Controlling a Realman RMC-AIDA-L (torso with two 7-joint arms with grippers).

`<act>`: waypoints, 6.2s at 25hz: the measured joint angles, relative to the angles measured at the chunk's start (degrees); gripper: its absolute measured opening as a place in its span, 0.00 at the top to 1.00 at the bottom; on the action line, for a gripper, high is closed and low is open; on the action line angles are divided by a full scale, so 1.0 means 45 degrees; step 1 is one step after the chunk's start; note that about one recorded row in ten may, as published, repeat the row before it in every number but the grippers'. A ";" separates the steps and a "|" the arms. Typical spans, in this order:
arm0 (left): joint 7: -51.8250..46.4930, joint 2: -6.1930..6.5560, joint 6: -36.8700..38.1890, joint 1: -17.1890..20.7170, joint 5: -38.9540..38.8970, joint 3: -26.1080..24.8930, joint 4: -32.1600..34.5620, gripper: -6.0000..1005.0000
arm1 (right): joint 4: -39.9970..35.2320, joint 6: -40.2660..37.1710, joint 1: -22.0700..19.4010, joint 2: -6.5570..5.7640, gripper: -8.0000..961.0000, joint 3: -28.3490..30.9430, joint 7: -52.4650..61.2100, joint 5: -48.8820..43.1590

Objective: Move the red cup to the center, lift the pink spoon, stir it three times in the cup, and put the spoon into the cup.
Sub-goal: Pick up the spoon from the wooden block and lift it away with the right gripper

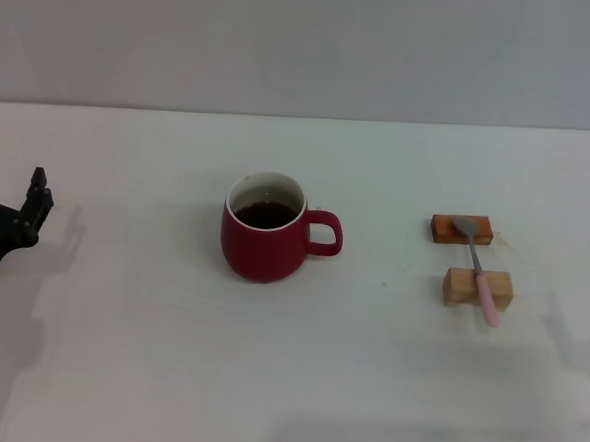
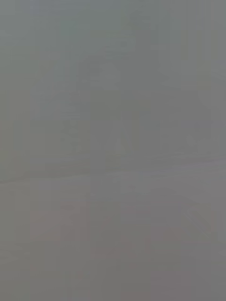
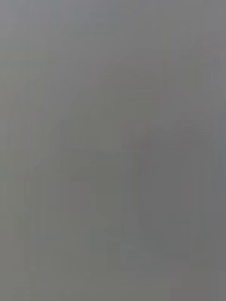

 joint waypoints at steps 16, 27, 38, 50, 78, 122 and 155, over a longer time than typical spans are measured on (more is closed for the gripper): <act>-0.0001 0.0037 -0.0469 -0.0144 0.0019 -0.0012 0.0046 0.17 | 0.0189 0.1288 -0.0192 -0.0018 0.13 -0.1006 0.0005 0.0005; -0.0003 0.0037 -0.0481 -0.0280 0.0017 -0.0001 0.0185 0.17 | 0.0392 0.2841 0.0054 -0.0034 0.13 -0.1375 0.0105 -0.0034; -0.0003 0.0019 -0.0481 -0.0343 0.0016 -0.0004 0.0157 0.17 | 0.0595 0.3690 0.0230 -0.0049 0.13 -0.1669 0.0117 0.0021; -0.0003 0.0018 -0.0480 -0.0405 0.0017 0.0015 0.0143 0.17 | 0.0788 0.5187 0.0621 -0.0022 0.13 -0.1592 0.0149 0.0060; -0.0003 0.0039 -0.0486 -0.0556 0.0018 0.0017 0.0183 0.17 | 0.0805 0.5879 0.1037 -0.0009 0.13 -0.1609 0.0150 0.0065; -0.0003 0.0019 -0.0481 -0.0468 0.0017 0.0016 0.0096 0.17 | 0.0922 0.6282 0.1033 -0.0010 0.13 -0.1532 0.0149 0.0100; -0.0003 0.0039 -0.0488 -0.0545 0.0038 0.0016 0.0179 0.17 | 0.0974 0.6329 0.1170 -0.0022 0.53 -0.1578 0.0150 0.0125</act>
